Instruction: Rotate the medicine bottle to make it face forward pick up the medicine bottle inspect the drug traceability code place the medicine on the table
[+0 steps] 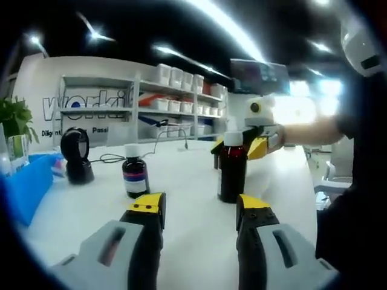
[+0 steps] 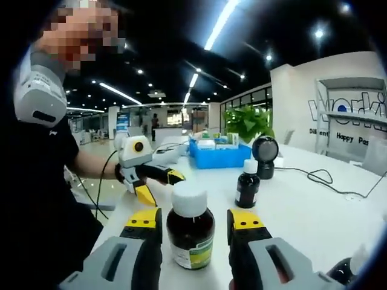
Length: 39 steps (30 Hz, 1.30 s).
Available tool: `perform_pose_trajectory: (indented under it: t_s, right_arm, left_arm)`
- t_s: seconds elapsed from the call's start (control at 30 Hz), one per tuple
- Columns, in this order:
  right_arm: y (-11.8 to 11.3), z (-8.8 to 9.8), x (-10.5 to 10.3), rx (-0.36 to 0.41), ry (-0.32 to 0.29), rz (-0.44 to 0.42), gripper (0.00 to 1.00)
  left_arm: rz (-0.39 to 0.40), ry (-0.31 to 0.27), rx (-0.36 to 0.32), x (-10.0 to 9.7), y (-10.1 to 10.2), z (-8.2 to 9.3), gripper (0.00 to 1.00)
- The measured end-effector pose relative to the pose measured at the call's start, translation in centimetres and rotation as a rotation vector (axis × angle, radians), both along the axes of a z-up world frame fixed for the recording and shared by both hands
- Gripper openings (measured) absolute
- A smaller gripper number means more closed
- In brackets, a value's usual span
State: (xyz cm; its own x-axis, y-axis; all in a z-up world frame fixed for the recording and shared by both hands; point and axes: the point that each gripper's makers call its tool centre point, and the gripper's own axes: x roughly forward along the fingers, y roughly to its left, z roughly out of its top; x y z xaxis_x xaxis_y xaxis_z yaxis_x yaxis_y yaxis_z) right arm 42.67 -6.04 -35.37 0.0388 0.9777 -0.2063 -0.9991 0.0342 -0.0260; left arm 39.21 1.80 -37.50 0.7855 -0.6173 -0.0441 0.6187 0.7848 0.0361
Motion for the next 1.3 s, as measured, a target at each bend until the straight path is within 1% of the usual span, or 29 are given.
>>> perform_pose_trajectory:
  t_s: [0.07, 0.1, 0.17, 0.33, 0.43, 0.47, 0.53, 0.73, 0.77, 0.83, 0.9, 0.93, 1.07, 1.17, 1.3]
  right_arm:
    - [0.20, -0.23, 0.30, 0.008, -0.002, 0.009, 0.36]
    - [0.40, -0.13, 0.14, 0.019, 0.002, 0.021, 0.34]
    - [0.50, -0.23, -0.28, 0.009, -0.002, 0.049, 0.31]
    - [0.49, -0.39, -0.40, -0.012, -0.010, 0.047, 0.29]
    - [0.44, -0.45, -0.37, -0.003, -0.005, -0.003, 0.29]
    - [0.44, -0.46, -0.39, -0.001, -0.015, -0.027, 0.29]
    - [0.35, -0.41, -0.16, 0.017, -0.005, -0.068, 0.29]
    - [0.36, -0.40, -0.11, 0.054, 0.005, -0.132, 0.29]
    - [0.40, -0.37, -0.06, 0.052, 0.006, -0.150, 0.29]
    - [0.43, -0.33, -0.02, 0.036, -0.031, -0.189, 0.29]
    - [0.60, -0.32, -0.16, 0.031, -0.028, -0.223, 0.29]
    - [0.59, -0.35, -0.24, 0.030, -0.037, -0.238, 0.29]
    - [0.47, -0.32, -0.16, 0.038, -0.027, -0.283, 0.29]
    - [0.39, -0.27, -0.19, 0.028, -0.038, -0.324, 0.29]
    - [0.39, -0.27, -0.18, 0.034, -0.043, -0.389, 0.29]
  left_arm:
    - [-0.012, 0.011, 0.017, -0.11, -0.31, -0.34, 0.38]
    - [-0.013, 0.015, 0.022, -0.16, -0.38, -0.44, 0.38]
    - [-0.016, 0.015, 0.032, -0.30, -0.46, -0.53, 0.38]
    - [-0.021, 0.018, 0.028, -0.31, -0.47, -0.61, 0.38]
    - [-0.009, 0.008, 0.016, -0.22, -0.27, -0.38, 0.38]
    - [-0.002, 0.005, 0.014, -0.19, -0.19, -0.30, 0.38]
    - [0.003, 0.001, 0.021, -0.10, -0.14, -0.41, 0.38]
    - [-0.011, -0.001, 0.030, -0.16, -0.30, -0.55, 0.38]
    - [-0.008, -0.002, 0.028, -0.10, -0.21, -0.52, 0.38]
    - [-0.001, -0.004, 0.017, -0.02, 0.02, -0.36, 0.38]
    - [0.004, -0.004, 0.006, 0.07, 0.16, -0.25, 0.38]
    - [0.006, -0.003, 0.004, 0.12, 0.19, -0.25, 0.38]
    - [0.006, -0.002, -0.001, 0.23, 0.22, -0.24, 0.38]
    - [0.012, -0.004, -0.006, 0.25, 0.35, -0.16, 0.38]
    - [0.018, -0.007, -0.013, 0.30, 0.38, -0.06, 0.38]
